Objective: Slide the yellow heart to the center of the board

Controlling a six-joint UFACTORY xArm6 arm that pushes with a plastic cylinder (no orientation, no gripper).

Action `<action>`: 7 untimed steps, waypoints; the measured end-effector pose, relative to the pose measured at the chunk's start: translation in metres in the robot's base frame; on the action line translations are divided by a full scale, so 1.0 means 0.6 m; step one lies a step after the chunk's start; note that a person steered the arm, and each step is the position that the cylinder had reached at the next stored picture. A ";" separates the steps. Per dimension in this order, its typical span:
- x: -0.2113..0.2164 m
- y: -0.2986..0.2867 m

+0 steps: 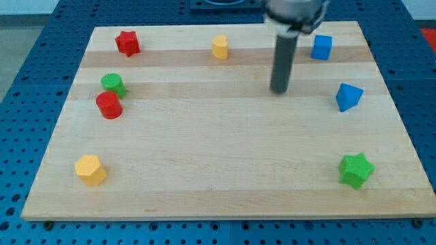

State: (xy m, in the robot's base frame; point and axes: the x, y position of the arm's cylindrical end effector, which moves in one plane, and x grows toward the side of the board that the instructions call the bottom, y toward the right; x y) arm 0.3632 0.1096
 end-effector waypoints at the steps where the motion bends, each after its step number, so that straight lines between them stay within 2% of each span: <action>1: -0.047 -0.026; 2: -0.154 -0.096; 4: -0.281 -0.165; 5: -0.277 -0.185; 6: -0.207 -0.192; 7: -0.175 -0.192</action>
State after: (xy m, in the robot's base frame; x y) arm 0.2579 -0.0056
